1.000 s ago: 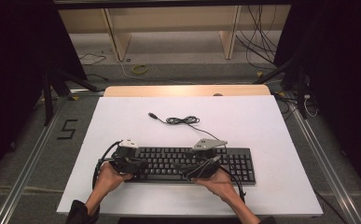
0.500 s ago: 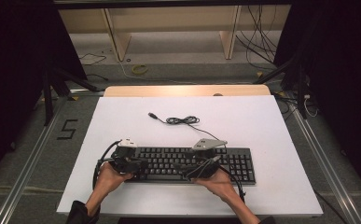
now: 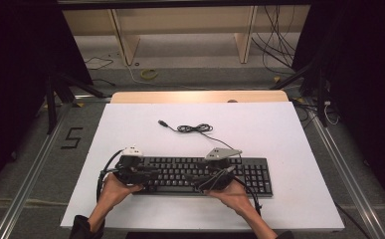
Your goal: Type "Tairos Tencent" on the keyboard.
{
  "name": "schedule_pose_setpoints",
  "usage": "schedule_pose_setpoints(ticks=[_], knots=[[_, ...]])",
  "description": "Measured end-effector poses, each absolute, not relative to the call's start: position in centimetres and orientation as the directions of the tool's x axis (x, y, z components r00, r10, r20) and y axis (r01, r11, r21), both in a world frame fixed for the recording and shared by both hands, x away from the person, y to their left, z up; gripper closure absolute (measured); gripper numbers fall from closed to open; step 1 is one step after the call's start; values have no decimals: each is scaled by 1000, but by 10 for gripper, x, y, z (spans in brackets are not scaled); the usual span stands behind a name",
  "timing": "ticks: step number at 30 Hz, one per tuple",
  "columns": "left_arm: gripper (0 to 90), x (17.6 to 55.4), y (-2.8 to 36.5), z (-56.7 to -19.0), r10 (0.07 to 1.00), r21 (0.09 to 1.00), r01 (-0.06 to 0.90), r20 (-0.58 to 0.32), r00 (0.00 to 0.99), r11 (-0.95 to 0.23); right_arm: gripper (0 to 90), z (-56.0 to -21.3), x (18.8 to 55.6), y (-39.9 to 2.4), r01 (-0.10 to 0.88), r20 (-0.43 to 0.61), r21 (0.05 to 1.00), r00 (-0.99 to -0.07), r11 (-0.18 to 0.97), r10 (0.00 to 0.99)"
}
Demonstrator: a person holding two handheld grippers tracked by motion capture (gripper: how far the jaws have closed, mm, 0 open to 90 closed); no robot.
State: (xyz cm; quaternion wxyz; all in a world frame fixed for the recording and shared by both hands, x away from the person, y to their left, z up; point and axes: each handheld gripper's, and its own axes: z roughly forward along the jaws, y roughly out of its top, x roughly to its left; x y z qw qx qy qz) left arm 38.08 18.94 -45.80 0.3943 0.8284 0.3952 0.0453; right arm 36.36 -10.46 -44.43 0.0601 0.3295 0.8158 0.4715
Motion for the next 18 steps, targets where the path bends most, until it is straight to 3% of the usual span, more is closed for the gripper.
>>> schedule_pose_setpoints(ticks=[6,10,18], knots=[[581,379,191,-456,691,695,621,-247,679,-362,364,-444,364,-104,482,214,809,-776,337,594],[564,377,191,-455,685,697,619,-252,684,-362,364,-445,364,-104,483,216,808,-776,337,593],[412,376,192,-453,694,705,624,-262,671,-337,364,-445,364,-104,485,218,807,-775,337,594]])
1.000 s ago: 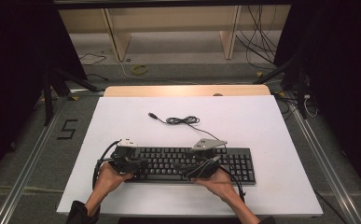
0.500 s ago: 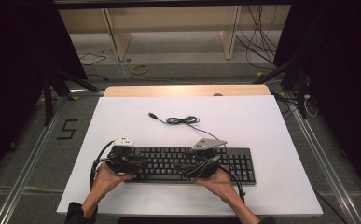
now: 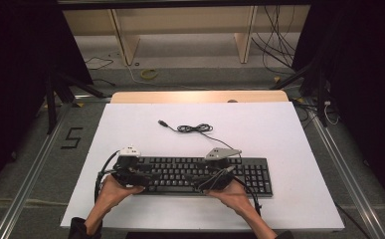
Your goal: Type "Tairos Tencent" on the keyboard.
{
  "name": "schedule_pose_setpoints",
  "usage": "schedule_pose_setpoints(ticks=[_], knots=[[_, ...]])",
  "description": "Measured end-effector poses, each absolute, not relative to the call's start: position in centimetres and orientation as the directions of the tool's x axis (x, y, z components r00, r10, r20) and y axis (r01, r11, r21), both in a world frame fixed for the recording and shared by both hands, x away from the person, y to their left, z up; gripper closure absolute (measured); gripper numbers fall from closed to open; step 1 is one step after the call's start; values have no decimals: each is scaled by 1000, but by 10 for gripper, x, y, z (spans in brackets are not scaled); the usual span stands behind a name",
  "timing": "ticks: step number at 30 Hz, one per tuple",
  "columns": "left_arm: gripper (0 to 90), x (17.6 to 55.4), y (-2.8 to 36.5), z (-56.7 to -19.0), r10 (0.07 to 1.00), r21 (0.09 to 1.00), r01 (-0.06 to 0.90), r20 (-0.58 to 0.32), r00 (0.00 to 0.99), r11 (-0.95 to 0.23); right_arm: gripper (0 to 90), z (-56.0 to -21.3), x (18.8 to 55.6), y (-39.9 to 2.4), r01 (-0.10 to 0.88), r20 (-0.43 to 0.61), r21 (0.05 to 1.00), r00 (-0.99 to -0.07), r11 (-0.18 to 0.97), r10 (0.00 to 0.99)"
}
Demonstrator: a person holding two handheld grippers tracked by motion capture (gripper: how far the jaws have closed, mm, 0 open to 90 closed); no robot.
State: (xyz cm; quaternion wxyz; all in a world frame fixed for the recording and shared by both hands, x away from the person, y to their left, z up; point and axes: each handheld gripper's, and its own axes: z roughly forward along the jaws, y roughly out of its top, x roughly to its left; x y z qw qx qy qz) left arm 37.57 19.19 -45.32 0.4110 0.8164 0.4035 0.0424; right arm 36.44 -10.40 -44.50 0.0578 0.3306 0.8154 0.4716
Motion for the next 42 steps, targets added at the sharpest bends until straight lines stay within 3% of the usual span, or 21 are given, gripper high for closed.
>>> schedule_pose_setpoints(ticks=[7,29,35,42], knots=[[351,375,195,-453,695,710,628,-276,664,-319,363,-445,365,-103,487,220,806,-773,335,595],[323,367,205,-450,707,730,627,-289,645,-274,377,-445,364,-92,482,220,802,-787,352,577],[319,364,211,-451,712,734,626,-291,639,-263,425,-446,363,-87,480,220,798,-795,365,565],[318,361,215,-451,718,740,626,-296,630,-244,550,-449,360,-81,477,218,788,-808,389,548]])
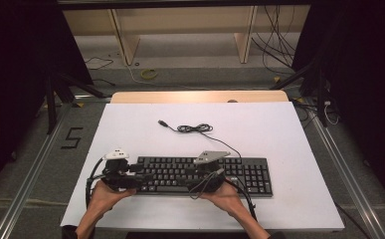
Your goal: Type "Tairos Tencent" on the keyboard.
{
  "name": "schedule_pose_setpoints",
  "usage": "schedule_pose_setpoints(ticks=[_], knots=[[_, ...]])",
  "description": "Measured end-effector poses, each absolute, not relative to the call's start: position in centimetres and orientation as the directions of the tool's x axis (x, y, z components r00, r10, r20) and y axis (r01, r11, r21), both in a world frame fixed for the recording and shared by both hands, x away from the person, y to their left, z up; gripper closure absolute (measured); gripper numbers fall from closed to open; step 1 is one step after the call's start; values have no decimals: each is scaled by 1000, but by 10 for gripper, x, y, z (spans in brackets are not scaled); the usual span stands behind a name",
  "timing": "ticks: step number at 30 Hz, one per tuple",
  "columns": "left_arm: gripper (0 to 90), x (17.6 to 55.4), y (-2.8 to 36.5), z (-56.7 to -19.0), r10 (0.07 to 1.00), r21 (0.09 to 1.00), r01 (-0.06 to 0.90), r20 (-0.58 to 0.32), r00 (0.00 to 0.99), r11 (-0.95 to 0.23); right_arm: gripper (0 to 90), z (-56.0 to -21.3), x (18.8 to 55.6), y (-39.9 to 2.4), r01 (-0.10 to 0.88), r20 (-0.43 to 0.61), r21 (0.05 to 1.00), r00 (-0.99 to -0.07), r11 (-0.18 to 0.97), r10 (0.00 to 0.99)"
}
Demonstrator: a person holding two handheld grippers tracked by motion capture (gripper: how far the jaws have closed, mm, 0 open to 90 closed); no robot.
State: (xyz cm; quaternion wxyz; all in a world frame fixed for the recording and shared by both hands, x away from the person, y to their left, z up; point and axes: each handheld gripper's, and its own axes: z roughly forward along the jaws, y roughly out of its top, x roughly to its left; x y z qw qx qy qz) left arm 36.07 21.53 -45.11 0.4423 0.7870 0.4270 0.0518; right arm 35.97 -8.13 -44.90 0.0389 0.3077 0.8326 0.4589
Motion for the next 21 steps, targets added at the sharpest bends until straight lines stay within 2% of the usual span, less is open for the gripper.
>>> schedule_pose_setpoints(ticks=[2,4,5,13,19,21], knots=[[317,360,216,-451,719,741,626,-295,629,-244,611,-451,358,-78,471,210,782,-816,408,539],[315,359,216,-452,719,742,626,-297,628,-240,631,-451,357,-77,470,207,779,-817,414,538],[310,359,216,-452,720,742,627,-299,627,-238,674,-453,356,-75,469,204,775,-820,423,536],[299,357,219,-452,719,745,624,-299,628,-235,821,-459,354,-68,464,187,756,-829,462,527],[296,356,221,-452,720,751,619,-297,628,-229,899,-466,354,-64,463,163,734,-831,497,532],[296,355,221,-452,719,752,619,-300,627,-226,900,-468,353,-63,466,162,726,-831,506,533]])
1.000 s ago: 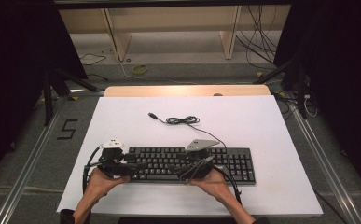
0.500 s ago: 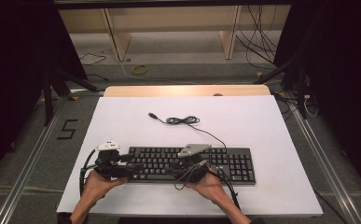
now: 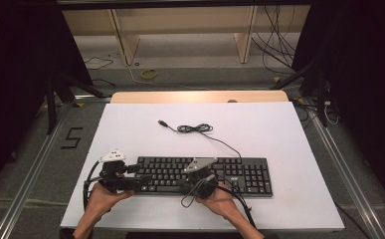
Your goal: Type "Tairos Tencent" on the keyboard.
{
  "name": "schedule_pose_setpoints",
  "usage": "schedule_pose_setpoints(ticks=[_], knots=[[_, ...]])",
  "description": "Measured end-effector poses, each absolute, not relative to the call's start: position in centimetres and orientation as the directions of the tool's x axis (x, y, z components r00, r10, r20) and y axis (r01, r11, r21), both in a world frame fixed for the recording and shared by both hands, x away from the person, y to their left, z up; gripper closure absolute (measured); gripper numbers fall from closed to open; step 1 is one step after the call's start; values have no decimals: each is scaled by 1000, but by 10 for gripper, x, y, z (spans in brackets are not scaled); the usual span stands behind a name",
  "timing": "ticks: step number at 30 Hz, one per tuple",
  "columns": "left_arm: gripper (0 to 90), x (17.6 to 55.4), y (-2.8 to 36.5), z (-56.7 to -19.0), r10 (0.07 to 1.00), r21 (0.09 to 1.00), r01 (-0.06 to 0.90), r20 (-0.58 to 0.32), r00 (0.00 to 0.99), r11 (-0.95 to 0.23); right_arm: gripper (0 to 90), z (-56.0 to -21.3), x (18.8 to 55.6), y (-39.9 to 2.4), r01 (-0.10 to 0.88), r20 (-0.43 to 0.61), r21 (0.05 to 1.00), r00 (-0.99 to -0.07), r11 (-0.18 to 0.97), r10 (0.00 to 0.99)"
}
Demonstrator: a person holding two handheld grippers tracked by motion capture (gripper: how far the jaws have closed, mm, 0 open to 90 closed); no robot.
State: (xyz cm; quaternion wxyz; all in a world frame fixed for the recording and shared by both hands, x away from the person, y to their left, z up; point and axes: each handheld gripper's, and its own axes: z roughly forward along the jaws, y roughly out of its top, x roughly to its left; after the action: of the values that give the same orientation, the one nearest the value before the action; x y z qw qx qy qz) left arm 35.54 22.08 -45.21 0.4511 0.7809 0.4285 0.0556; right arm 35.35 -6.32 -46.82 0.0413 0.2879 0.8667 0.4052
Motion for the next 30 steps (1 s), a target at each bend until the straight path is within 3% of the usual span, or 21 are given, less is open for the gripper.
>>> schedule_pose_setpoints(ticks=[30], knots=[[297,356,222,-454,721,748,623,-301,624,-228,895,-475,356,-62,486,154,699,-818,524,554]])
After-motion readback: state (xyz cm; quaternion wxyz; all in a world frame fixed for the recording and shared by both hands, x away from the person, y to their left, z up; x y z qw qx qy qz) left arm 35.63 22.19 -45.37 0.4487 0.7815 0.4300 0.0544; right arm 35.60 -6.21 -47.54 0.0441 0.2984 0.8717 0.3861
